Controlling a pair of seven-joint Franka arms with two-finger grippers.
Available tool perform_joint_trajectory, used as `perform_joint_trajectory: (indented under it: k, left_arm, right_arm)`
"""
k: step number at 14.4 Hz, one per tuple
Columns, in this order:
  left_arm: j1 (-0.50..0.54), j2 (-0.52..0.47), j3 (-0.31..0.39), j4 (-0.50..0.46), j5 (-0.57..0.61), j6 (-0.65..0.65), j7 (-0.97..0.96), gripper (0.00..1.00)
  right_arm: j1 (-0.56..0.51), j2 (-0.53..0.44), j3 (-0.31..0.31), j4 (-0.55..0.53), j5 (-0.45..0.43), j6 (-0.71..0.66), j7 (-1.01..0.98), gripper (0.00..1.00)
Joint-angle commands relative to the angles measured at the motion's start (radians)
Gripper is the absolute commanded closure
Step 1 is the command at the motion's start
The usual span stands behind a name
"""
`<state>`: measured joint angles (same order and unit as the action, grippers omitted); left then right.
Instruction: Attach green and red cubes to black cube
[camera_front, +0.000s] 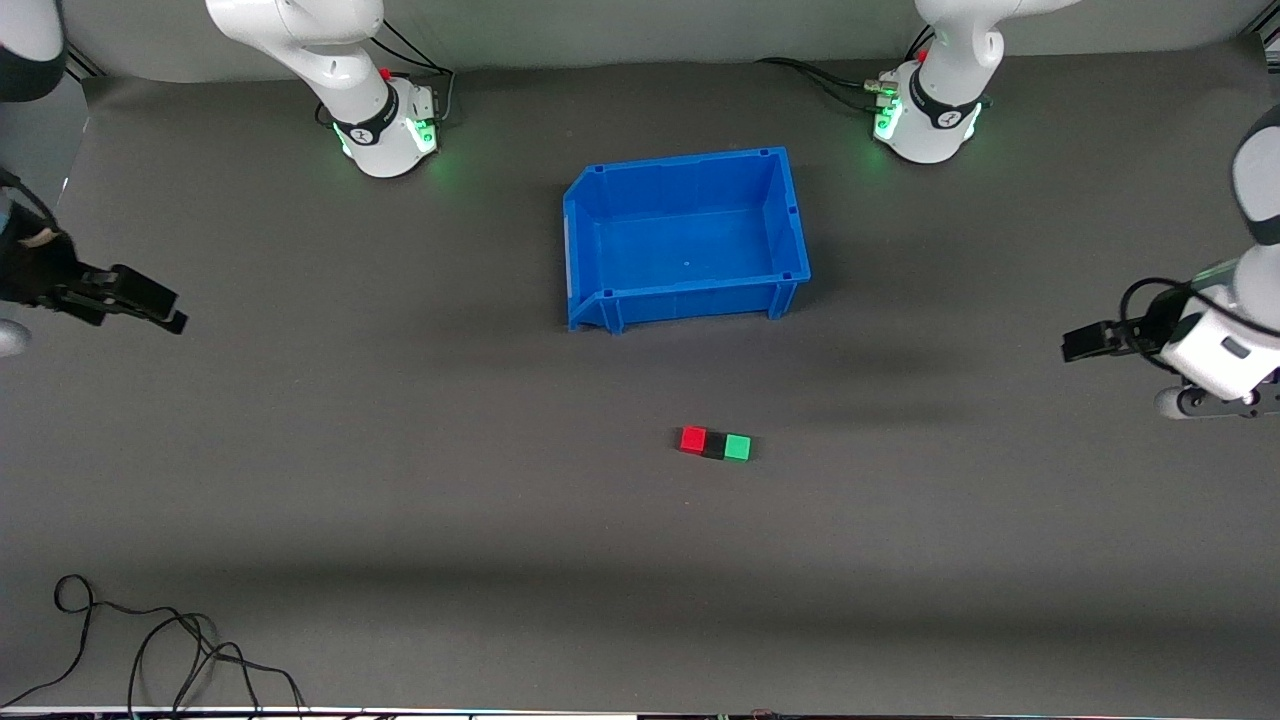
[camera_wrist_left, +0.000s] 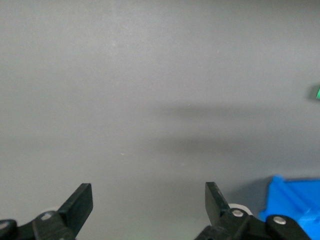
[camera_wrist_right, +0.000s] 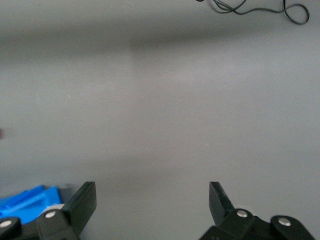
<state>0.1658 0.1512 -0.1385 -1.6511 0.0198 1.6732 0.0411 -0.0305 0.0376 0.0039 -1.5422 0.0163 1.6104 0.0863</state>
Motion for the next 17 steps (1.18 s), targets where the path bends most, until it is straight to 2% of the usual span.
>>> perform_joint_trajectory:
  k: [1, 7, 10, 17]
  left_arm:
    - [0.035, -0.073, -0.007, -0.010, 0.005, -0.044, 0.098, 0.00]
    - [0.008, -0.085, -0.018, -0.015, 0.000, -0.024, 0.000, 0.00]
    - [0.008, -0.131, -0.018, -0.065, -0.003, 0.012, -0.006, 0.00]
    - [-0.014, -0.108, -0.018, -0.059, 0.009, -0.004, -0.060, 0.00]
  right_arm:
    - [0.004, -0.025, -0.034, -0.024, -0.009, -0.020, -0.075, 0.00]
    - [0.009, -0.027, -0.033, -0.018, -0.007, -0.035, -0.076, 0.00]
    - [0.009, -0.021, -0.028, -0.004, 0.004, -0.067, -0.071, 0.00]
    - [0.009, -0.019, -0.025, 0.001, 0.004, -0.067, -0.066, 0.00]
